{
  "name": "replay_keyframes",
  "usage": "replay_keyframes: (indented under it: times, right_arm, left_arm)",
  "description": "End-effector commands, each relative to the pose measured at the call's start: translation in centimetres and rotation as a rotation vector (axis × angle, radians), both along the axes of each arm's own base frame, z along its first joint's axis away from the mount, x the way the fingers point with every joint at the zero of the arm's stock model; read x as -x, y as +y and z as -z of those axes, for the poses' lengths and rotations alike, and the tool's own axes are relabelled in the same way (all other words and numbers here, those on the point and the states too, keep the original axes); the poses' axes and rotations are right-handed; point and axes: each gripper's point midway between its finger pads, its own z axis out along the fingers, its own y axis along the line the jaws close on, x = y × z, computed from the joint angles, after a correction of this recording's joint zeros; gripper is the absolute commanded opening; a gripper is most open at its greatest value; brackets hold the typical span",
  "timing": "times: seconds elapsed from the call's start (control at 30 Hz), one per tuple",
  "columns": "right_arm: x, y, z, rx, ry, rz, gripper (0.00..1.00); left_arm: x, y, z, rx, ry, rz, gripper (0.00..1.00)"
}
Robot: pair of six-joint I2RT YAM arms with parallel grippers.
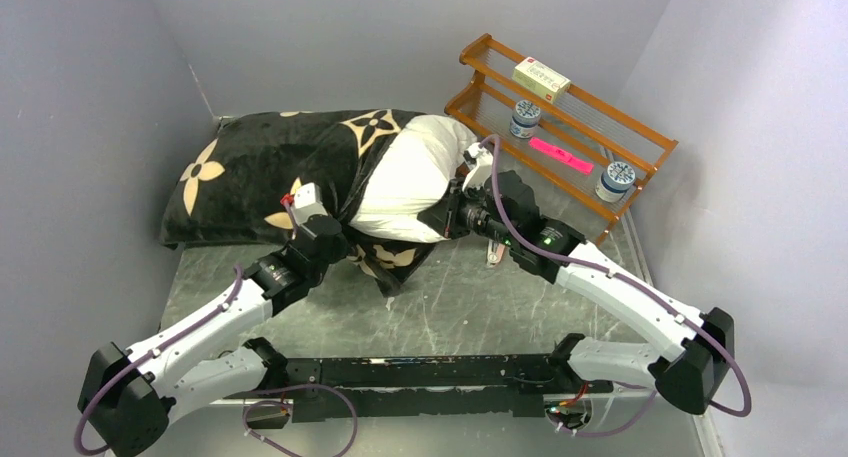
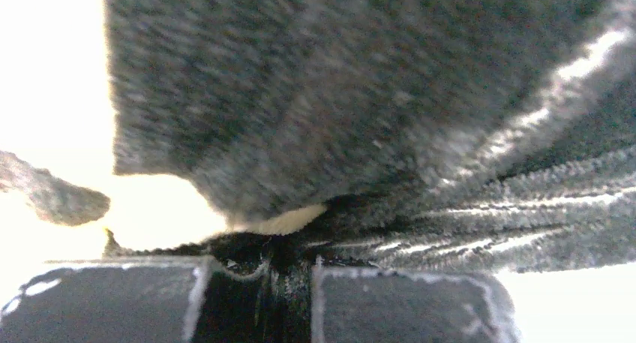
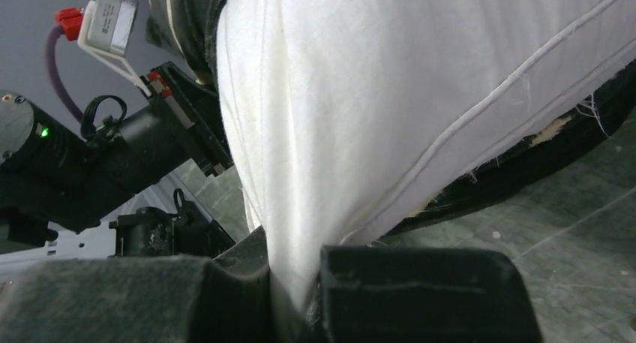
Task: Remove the pillowcase from the pillow
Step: Remove the pillow from the pillowcase.
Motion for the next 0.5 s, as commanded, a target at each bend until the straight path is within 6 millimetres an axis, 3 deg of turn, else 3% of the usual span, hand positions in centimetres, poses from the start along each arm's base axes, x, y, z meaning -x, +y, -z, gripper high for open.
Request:
replay_keyframes:
  times: [0.0, 0.23, 0.47]
  right_arm:
    - [1.8, -5.8, -20.2, -0.329, -0.452, 0.115, 0.0]
    - [3.8, -9.4, -22.4, -0.3, -0.512, 0.173, 0.0]
    - [5.9, -10.3, -20.9, -0.269, -0.494, 0.126, 0.0]
  left_arm:
    - [1.5, 9.3, 3.9, -0.245, 0.112, -0.297, 0.05]
    - [-0.2, 10.7, 1.5, -0.202, 0.052, -0.381, 0.05]
    - [-3.0, 12.8, -0.9, -0.169, 0.005, -0.455, 0.05]
